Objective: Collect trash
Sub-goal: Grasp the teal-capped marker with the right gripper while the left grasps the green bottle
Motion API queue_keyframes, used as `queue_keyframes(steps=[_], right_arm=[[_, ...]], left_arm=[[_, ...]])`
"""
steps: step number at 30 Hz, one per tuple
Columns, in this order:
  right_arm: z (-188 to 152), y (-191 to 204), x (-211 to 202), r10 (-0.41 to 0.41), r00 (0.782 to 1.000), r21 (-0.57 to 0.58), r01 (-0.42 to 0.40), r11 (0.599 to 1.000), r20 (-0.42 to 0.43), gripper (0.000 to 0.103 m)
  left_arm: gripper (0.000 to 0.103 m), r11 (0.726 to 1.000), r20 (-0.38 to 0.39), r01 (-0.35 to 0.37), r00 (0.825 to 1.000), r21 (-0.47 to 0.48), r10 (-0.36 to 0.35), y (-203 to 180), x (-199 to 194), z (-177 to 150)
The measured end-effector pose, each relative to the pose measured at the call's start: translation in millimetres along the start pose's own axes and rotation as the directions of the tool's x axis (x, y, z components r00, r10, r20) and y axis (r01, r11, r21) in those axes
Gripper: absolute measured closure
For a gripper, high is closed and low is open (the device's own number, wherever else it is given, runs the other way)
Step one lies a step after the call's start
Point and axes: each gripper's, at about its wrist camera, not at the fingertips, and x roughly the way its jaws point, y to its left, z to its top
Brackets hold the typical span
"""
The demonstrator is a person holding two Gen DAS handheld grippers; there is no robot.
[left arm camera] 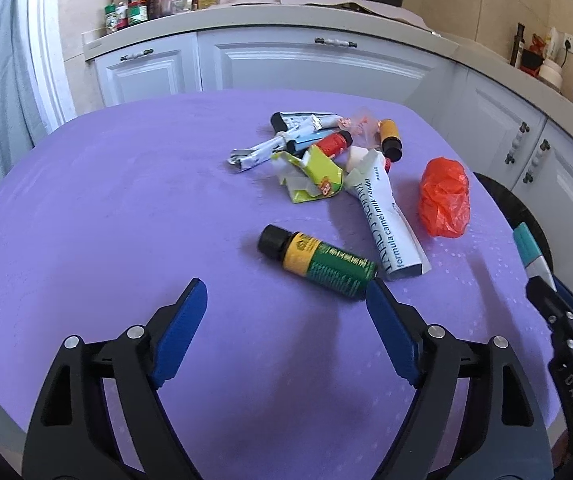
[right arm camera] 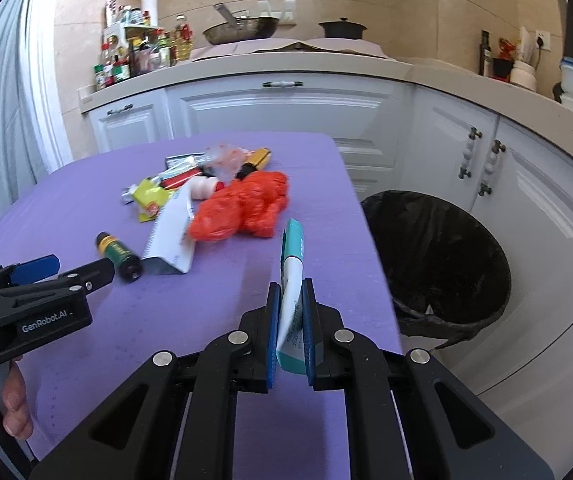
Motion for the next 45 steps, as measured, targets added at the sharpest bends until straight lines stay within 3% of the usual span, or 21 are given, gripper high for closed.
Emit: queue_keyframes(steps=[12,23,26,27,28,38,45], right_arm=[[6,-21,11,0.032,0.999,0.038,-0.031,0.999,-0.012,0.092],[9,-30,18,0.043,0.999,0.058,-0.042,0.997,-0.022,0.092],[9,-33,19,0.043,0.999,0.061,-0.042,0.997,-0.025,0.092],[10,-34,20,0.043,0.999,0.062,-0.041,0.997,-0.026,0.092],[10,-34,20,0.043,0.999,0.062,-0.041,0.997,-0.027,0.092],[11,-35,21,0.038,0.999,0.057,-0.037,0.998,-0.027,0.092],[14,-38,16,0.022,1.0,0.052,-0.022,0.998,-0.009,0.092]], left_arm=[[0.014,0.999,-0.035,-0.033,0.999,0.031,0.034,-12,20,13],[0.014,0.999,-0.058,-0.018,0.998,0.037,0.02,-17,33,24],[0.02,0.999,-0.064,-0.007,0.998,0.047,0.01,-19,34,22],[0.029,0.999,-0.068,-0.003,0.998,0.047,0.007,-19,35,22],[0.031,0.999,-0.074,0.003,0.997,0.046,0.001,-18,35,21],[0.031,0.999,-0.057,0.01,0.998,0.033,-0.008,-13,27,16],[0.031,0.999,-0.005,-0.017,1.0,0.031,0.017,-8,11,20]])
